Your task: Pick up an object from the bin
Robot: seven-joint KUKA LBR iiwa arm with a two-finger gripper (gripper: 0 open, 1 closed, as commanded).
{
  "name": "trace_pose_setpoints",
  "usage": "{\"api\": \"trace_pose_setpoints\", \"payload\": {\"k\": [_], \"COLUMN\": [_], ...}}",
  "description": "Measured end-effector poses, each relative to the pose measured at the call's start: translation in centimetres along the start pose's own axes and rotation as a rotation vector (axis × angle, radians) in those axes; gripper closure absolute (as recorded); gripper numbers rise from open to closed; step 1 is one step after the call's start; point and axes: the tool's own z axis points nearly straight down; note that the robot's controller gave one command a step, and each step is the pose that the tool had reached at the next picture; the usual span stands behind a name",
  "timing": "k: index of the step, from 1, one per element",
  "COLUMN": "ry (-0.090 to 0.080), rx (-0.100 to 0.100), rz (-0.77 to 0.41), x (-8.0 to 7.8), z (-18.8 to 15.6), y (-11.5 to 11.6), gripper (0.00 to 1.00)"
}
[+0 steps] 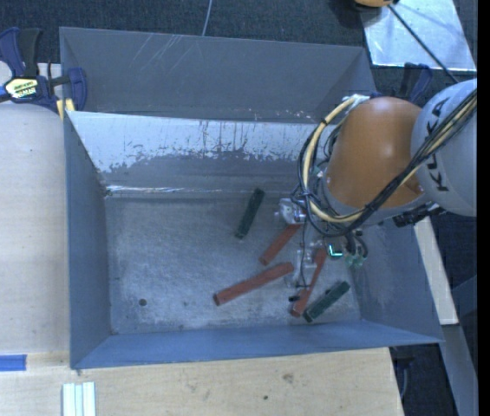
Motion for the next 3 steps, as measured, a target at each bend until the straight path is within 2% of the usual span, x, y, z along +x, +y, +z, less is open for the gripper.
{"api": "trace_pose_setpoints", "payload": {"k": [1,2,3], "ry": [-0.007,-0.012,-0.012], "rx": [0.000,-0.001,-0.001], "rz": [0.000,0.010,0.010], "x": [-0.2,3.6,3.6], "z": [-0.3,6.9,6.9], "y": [0.0,2.6,2.6], "gripper": [0.00,1.00,1.00]}}
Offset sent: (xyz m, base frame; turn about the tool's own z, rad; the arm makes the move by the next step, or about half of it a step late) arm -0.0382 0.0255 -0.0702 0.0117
